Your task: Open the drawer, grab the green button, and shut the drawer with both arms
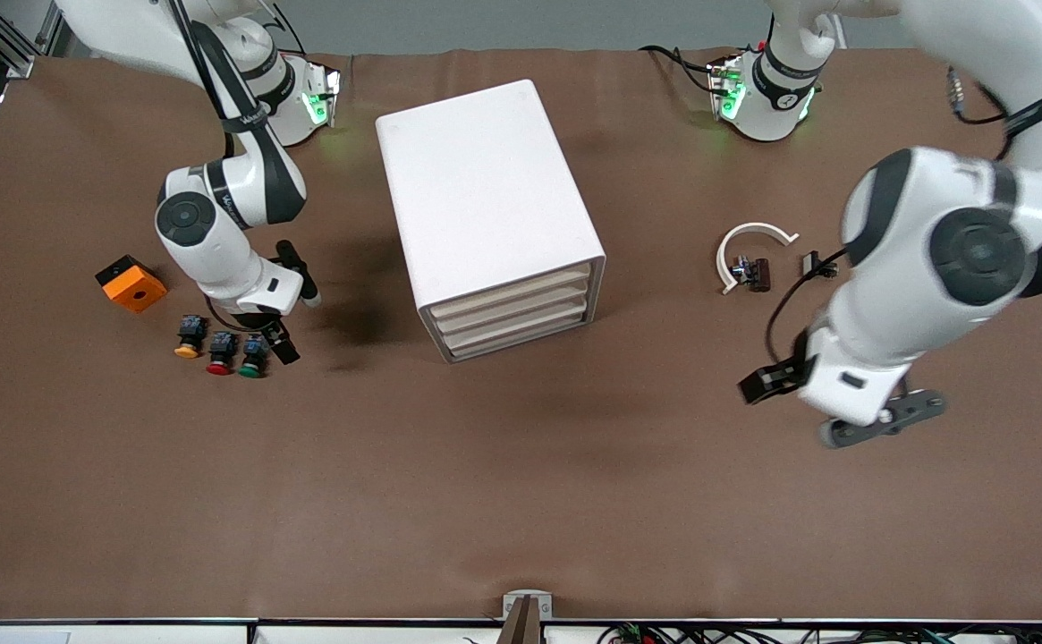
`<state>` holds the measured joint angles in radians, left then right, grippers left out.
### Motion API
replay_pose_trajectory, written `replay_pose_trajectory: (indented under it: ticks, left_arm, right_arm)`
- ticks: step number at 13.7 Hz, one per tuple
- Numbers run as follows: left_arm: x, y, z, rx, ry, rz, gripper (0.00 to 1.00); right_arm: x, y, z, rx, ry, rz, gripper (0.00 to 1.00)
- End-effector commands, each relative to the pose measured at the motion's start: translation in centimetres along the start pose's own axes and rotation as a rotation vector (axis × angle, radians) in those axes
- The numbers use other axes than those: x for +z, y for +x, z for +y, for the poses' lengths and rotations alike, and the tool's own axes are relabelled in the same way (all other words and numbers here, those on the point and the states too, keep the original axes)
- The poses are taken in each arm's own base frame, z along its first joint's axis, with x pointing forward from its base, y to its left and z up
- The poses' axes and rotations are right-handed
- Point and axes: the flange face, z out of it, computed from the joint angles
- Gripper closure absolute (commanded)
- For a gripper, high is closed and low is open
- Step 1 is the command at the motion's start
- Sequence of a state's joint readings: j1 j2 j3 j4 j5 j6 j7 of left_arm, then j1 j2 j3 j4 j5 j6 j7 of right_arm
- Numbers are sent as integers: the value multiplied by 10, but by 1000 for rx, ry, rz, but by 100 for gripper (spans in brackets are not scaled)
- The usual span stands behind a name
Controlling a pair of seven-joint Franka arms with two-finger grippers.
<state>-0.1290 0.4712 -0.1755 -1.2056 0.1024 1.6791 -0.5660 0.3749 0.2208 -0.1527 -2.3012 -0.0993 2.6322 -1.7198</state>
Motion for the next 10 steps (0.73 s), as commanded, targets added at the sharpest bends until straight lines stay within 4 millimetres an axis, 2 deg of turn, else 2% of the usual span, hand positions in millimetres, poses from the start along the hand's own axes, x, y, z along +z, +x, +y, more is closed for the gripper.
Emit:
replay_pose_trajectory:
  ticks: [1,3,5,7,8,10]
  left_arm:
    - [-45,-16,-51,79,41,-42,0]
    - [-75,-25,-83,109,40,-64,0]
    - [-98,-37,-103,102,31,-75,0]
    - [-117,-55,-117,138,38,-76,0]
    - [-122,-60,-131,151,42,-74,0]
    - [-133,-79,-140,175,35,-72,0]
  right_arm:
    - [-12,10,-4,299,-17,11,0]
    - [-21,5,-5,558,-27,16,0]
    - [-28,-17,-10,783,-37,17,0]
    - [-33,-47,-17,991,-49,16,0]
    - [-32,-55,-20,1069,-48,15,0]
    - [-40,-72,-25,1256,-62,19,0]
